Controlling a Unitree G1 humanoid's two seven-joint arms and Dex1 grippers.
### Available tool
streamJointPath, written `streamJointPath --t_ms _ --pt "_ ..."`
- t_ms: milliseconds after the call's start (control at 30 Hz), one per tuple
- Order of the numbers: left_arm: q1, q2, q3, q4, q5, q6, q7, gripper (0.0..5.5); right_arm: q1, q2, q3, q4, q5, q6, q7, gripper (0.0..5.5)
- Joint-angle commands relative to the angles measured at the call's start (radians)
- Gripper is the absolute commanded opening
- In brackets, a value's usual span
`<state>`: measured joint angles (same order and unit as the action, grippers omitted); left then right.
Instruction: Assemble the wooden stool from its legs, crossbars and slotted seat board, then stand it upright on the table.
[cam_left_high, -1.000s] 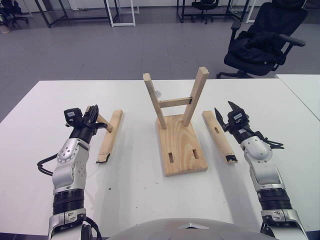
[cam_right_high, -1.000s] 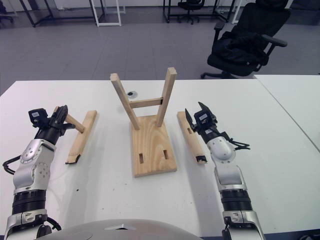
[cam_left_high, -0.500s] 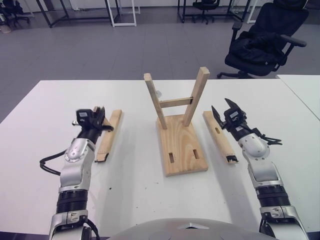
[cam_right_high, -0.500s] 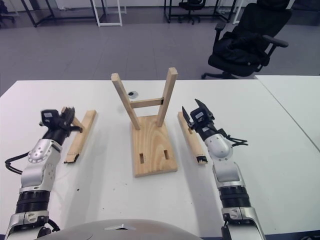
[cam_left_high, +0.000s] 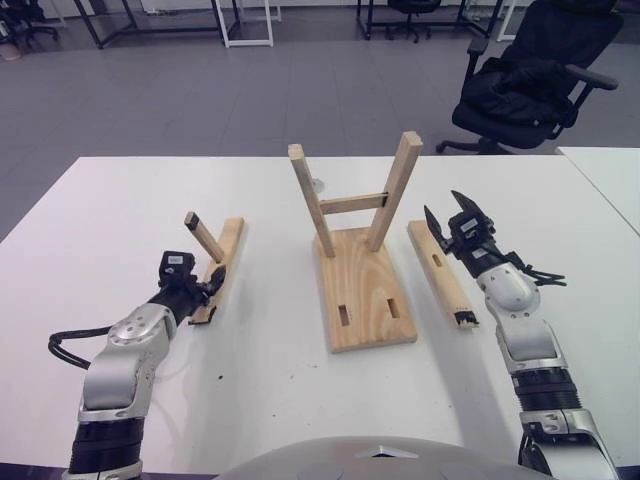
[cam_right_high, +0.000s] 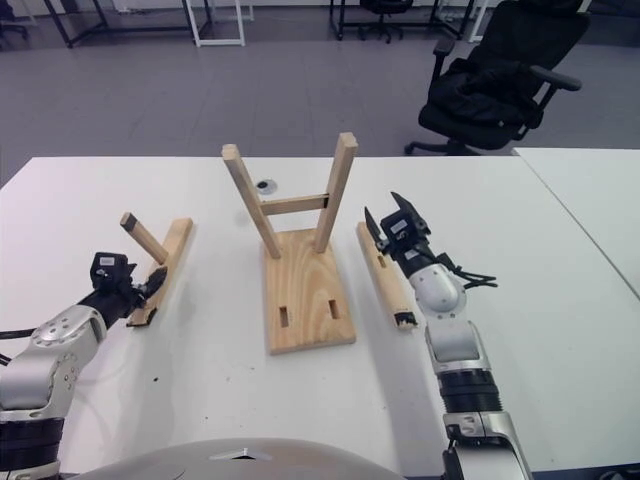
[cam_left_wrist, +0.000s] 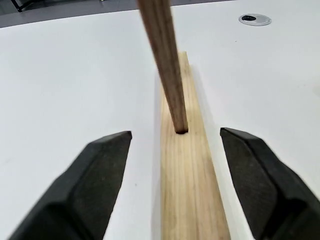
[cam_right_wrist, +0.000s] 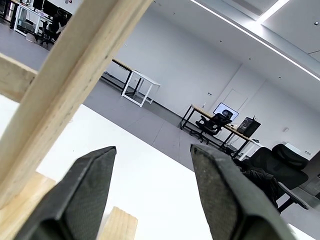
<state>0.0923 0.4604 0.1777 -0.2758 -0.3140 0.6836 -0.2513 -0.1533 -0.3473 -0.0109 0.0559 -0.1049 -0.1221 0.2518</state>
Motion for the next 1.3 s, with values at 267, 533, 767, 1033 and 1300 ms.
streamJointPath --t_ms 267,533,767,1033,1300 --pt "0.033 0.048 -0.074 0.062 0.113 -0.022 -0.028 2.48 0.006 -0.002 -0.001 -0.017 -0.006 0.019 -0.009 2.75" --pt "-0.050 0.042 0.095 0.095 0.023 -0.284 -0.090 2.04 -0.180 -0.019 -0.236 -0.065 0.325 0.216 0.022 2.75" --pt "-0.404 0.090 0.042 -0.072 -0.133 -0.376 -0.294 2.04 -0.624 0.144 -0.291 -0.256 1.096 0.697 -0.057 2.75" --pt "-0.530 -0.014 -0.200 -0.176 -0.143 -0.337 -0.335 2.04 -0.663 0.220 -0.255 -0.220 1.344 0.882 -0.168 3.61" --pt "-0.471 0.007 -0.247 -0.214 -0.099 -0.338 -0.351 2.04 -0.563 0.208 -0.314 -0.304 1.557 0.904 -0.327 2.43"
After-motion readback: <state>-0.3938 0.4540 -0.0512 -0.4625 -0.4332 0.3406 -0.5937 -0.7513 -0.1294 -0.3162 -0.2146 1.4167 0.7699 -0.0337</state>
